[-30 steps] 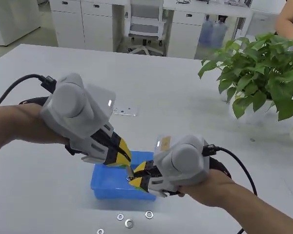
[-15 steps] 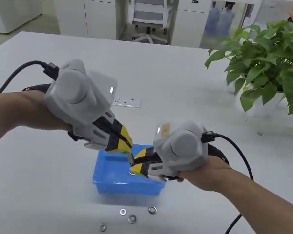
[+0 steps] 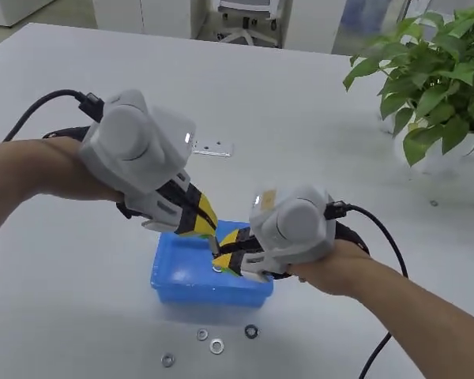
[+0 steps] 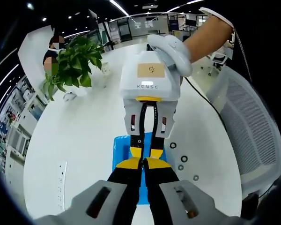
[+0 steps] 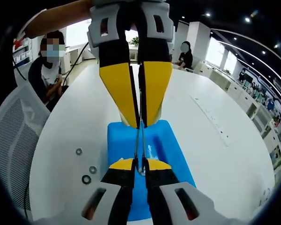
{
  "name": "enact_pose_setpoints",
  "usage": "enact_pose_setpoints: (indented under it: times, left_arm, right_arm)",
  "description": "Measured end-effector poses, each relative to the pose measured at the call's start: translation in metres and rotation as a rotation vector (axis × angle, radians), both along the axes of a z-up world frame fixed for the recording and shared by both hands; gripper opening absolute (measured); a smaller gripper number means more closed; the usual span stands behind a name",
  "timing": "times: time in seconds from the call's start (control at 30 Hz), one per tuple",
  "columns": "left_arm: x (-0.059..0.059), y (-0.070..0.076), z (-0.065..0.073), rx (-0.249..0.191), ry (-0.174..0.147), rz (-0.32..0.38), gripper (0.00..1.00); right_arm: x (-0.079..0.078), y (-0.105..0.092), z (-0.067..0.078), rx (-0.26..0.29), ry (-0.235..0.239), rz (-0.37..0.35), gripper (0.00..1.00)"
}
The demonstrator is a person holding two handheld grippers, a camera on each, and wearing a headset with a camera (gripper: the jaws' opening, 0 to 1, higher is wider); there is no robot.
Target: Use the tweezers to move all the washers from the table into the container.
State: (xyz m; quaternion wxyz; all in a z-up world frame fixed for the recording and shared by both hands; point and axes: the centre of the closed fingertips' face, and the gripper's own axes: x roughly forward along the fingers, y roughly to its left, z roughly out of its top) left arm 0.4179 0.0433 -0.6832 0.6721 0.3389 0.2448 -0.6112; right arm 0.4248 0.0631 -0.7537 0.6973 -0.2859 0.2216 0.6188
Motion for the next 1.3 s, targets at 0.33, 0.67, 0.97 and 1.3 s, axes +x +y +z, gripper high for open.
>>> enact_pose_setpoints:
  times: [0.33,0.67,0.97,1.3]
  left_arm:
    - [0.007,0.003,-0.018,0.007,0.018,0.011,0.06]
    - [0.013,0.004,-0.025,0.007,0.019,0.024,0.06]
    - [0.012,0.004,-0.025,0.007,0.016,0.025,0.06]
    - [0.008,0.003,-0.019,0.007,0.007,0.022,0.06]
  right_arm:
    - [0.007,0.002,-0.019,-0.02,0.018,0.011,0.1]
    - [0.013,0.002,-0.027,-0.029,0.01,0.007,0.1]
    - [0.012,0.001,-0.028,-0.033,0.009,0.006,0.1]
    - [0.01,0.0,-0.023,-0.034,-0.002,0.005,0.1]
